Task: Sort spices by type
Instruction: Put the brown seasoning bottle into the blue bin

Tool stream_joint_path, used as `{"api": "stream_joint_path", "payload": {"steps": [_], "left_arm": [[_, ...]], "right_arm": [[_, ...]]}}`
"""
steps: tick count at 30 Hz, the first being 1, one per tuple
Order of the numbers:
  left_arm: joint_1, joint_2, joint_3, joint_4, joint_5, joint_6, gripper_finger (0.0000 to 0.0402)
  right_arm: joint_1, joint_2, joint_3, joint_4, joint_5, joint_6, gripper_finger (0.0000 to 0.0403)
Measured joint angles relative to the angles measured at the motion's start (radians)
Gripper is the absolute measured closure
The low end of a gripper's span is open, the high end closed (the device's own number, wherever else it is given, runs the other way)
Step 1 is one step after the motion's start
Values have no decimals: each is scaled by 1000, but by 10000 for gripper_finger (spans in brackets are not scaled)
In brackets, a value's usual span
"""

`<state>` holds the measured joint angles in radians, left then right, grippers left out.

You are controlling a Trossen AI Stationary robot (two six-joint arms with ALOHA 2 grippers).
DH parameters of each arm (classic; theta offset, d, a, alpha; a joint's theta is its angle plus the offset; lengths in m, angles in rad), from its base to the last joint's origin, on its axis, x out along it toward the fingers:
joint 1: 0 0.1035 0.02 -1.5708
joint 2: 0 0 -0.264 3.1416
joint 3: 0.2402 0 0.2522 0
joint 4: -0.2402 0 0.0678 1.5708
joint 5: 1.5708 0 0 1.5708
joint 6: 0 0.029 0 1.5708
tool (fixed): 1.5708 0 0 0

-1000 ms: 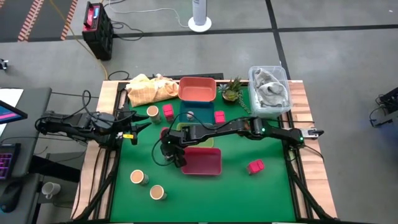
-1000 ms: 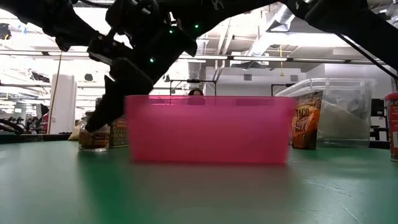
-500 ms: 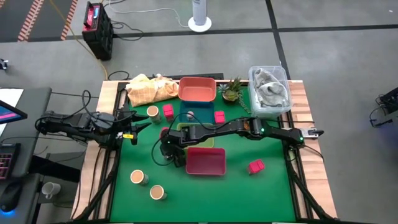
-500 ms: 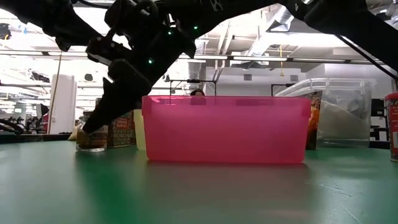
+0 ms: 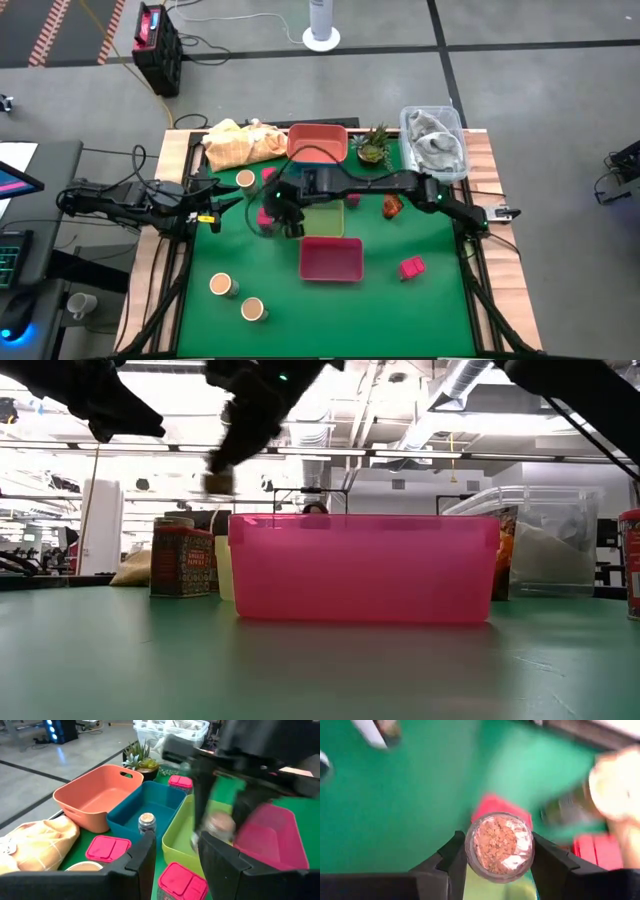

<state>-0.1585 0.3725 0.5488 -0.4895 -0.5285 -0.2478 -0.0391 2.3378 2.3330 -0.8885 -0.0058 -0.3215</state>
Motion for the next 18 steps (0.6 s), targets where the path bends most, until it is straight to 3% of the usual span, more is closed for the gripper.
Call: {"api": "stream_joint_path", "payload": {"steps": [7,18], "left_arm": [[0,0,0,-2,14,-11,265],[0,0,-7,-18,49,-35,265]], "right_arm": [[-100,-11,-1,-202,45,86,206],[-156,-26,-19,-286,92,85,206]]}}
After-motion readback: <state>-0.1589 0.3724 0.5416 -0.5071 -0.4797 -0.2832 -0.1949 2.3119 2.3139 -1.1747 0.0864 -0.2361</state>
